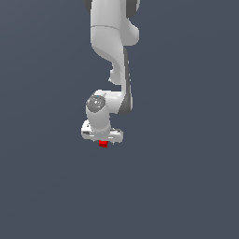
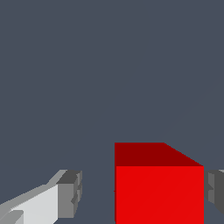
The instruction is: Pick up the red cube and move it to a goal position.
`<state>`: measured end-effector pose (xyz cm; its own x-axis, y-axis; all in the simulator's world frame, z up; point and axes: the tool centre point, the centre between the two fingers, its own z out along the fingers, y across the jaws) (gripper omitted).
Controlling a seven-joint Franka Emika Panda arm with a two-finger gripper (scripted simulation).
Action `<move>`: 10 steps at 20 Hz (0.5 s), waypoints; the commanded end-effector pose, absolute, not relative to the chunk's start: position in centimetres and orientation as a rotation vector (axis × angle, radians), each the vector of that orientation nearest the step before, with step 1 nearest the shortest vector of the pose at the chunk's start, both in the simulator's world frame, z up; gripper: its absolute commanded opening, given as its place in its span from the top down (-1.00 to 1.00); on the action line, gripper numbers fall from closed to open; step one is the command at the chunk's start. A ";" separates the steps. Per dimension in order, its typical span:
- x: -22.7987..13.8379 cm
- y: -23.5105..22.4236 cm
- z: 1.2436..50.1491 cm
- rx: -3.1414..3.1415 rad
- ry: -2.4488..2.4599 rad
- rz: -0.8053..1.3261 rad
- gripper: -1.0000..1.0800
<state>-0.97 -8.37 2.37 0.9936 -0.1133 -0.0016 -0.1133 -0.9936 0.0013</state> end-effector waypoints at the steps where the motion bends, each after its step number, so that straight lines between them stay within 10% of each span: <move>1: -0.9 -8.6 2.0 3.135 -0.185 0.000 -0.92; 4: -0.8 -8.6 2.0 3.136 -0.184 0.000 -0.92; 5: -0.8 -8.6 2.0 3.136 -0.184 0.000 1.00; 10: -0.8 -8.6 2.0 3.136 -0.184 0.000 1.00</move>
